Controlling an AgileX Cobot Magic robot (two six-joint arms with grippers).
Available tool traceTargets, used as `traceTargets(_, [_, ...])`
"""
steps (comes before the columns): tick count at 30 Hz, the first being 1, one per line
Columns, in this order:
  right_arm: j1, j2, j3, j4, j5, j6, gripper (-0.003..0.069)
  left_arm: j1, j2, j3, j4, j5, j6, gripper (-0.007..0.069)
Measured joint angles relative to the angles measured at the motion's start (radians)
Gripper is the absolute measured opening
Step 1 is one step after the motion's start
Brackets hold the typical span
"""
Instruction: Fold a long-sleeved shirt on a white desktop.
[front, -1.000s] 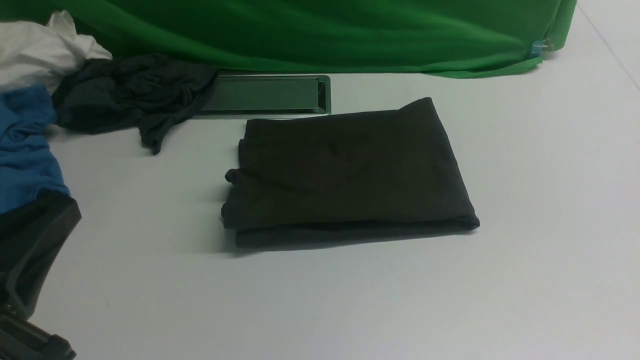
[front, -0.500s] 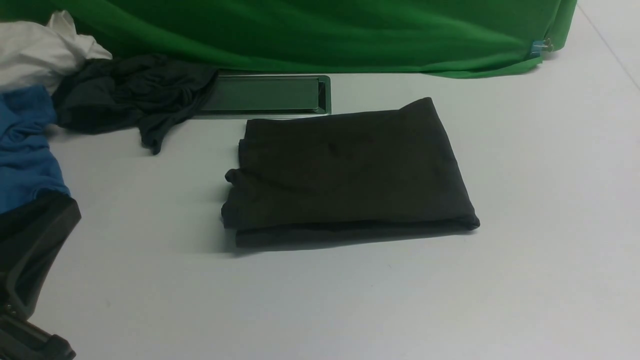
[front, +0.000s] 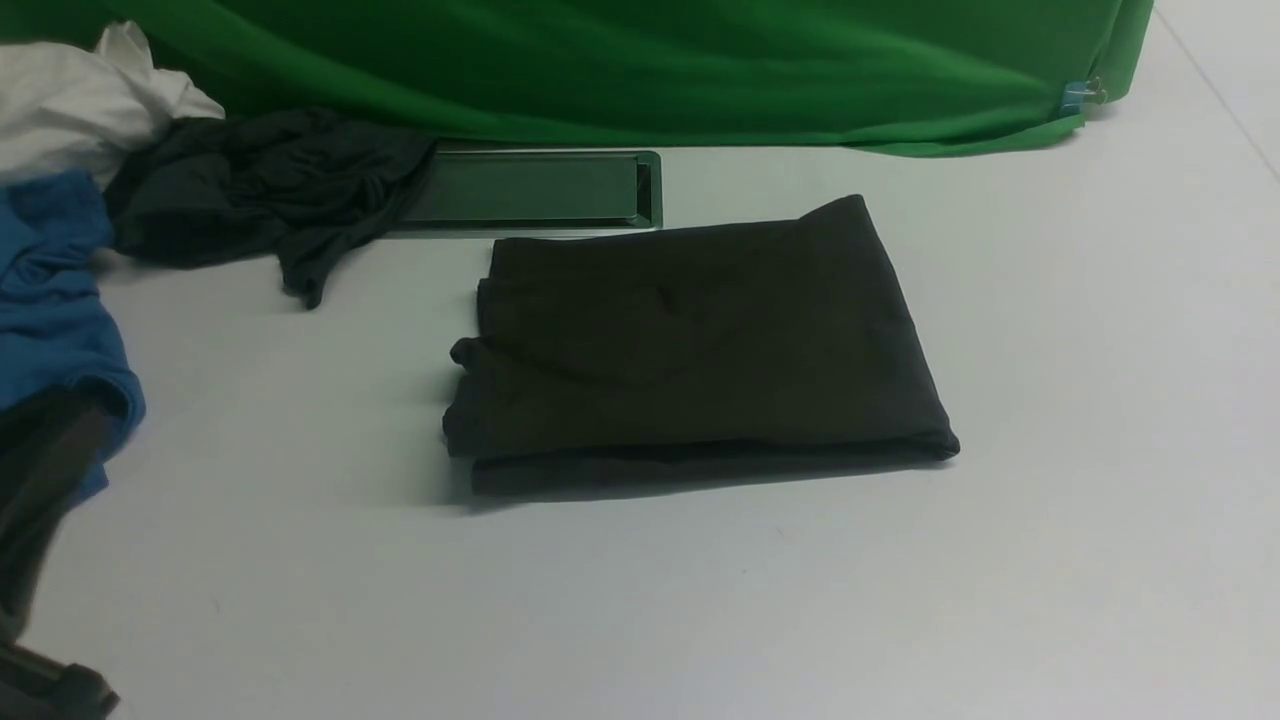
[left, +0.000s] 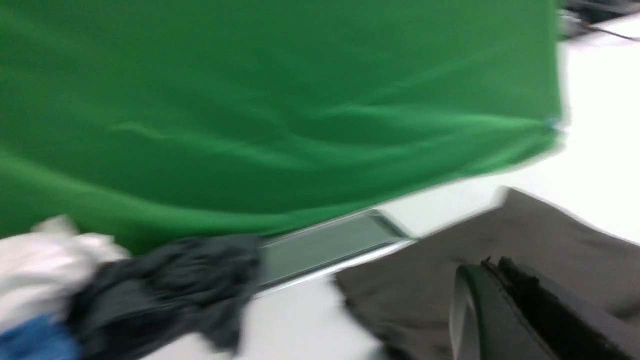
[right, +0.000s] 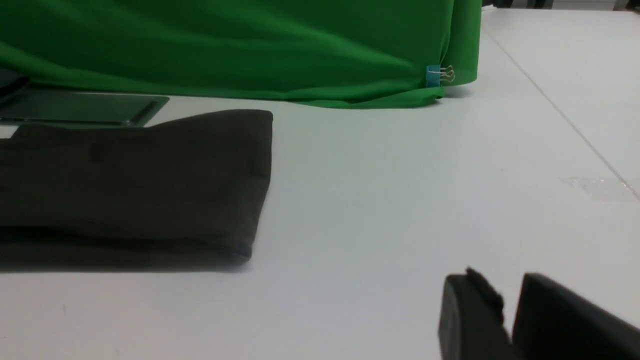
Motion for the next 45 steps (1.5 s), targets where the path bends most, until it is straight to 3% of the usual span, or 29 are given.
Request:
traceTargets(4, [0.000,0.000,0.000,0.000,0.000,0.000,0.0154,0.137,-0.127,0.117,-0.006,-0.005,-0.004,0.0020])
traceTargets(10, [0.000,0.000,0.000,0.000,-0.001,0.000,0.0167,0.242,-0.209,0.295,-0.063,0.011,-0.004,0.0020])
traceTargets(14, [0.000,0.000,0.000,0.000,-0.002,0.000,0.0181,0.247,-0.212,0.305,-0.109,0.085,-0.009,0.0020])
traceTargets(24, [0.000,0.000,0.000,0.000,-0.003,0.000,0.0219,0.247,-0.214,0.305,-0.118,0.077,-0.019,0.0020])
traceTargets(45, [0.000,0.000,0.000,0.000,-0.006,0.000,0.0220,0.247,-0.214,0.305,-0.118,0.077,-0.004,0.0020])
